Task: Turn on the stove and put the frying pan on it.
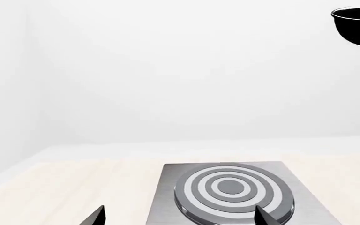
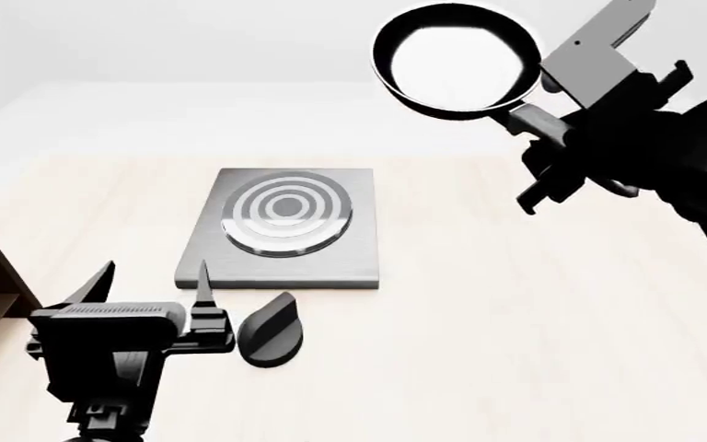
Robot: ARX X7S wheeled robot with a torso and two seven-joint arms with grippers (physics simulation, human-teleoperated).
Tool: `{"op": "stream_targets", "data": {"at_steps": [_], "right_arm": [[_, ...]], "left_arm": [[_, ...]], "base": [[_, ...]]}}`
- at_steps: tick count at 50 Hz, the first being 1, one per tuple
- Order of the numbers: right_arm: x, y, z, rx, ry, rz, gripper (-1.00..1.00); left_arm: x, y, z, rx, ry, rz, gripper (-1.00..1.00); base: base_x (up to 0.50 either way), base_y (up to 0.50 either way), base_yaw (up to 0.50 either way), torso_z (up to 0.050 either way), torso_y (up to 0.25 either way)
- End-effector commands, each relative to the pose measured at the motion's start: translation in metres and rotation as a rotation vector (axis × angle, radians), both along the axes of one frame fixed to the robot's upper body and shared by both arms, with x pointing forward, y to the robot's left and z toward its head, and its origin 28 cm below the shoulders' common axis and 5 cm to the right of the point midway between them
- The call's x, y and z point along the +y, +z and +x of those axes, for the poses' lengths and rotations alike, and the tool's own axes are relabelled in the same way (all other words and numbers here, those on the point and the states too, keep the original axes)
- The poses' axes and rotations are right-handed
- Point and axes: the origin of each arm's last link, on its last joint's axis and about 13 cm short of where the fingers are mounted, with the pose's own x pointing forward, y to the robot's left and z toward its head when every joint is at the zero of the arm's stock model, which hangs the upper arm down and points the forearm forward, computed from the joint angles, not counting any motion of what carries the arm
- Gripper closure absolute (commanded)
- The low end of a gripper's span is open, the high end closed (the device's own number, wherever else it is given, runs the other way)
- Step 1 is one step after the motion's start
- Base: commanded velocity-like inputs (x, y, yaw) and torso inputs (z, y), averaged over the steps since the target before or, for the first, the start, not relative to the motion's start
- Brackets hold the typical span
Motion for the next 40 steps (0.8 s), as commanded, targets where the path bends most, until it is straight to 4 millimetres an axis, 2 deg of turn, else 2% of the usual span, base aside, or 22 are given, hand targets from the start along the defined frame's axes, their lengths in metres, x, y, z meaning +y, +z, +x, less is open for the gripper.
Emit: {"op": "stream_targets", "data": {"at_steps": [1,24,40], "right_arm": [[0.015,0.023,0.013,-0.157,-0.018,0.004,1.0],[0.059,0.002,0.042,-0.182,0.085,0.06,1.0],[0.094,-0.002,0.049,-0.216,0.159,0.085,1.0]], "left_arm": [[-0.001,-0.001,-0.001,-0.002,-0.007,-0.005,-1.0],[-0.003,-0.002,-0.004,-0.018,-0.037,-0.033,-1.0],[-0.001,-0.004,-0.007,-0.019,-0.052,-0.047,-1.0]], "base": [[0.0,0.0,0.0,0.0,0.0],[0.0,0.0,0.0,0.0,0.002],[0.0,0.0,0.0,0.001,0.002]]}}
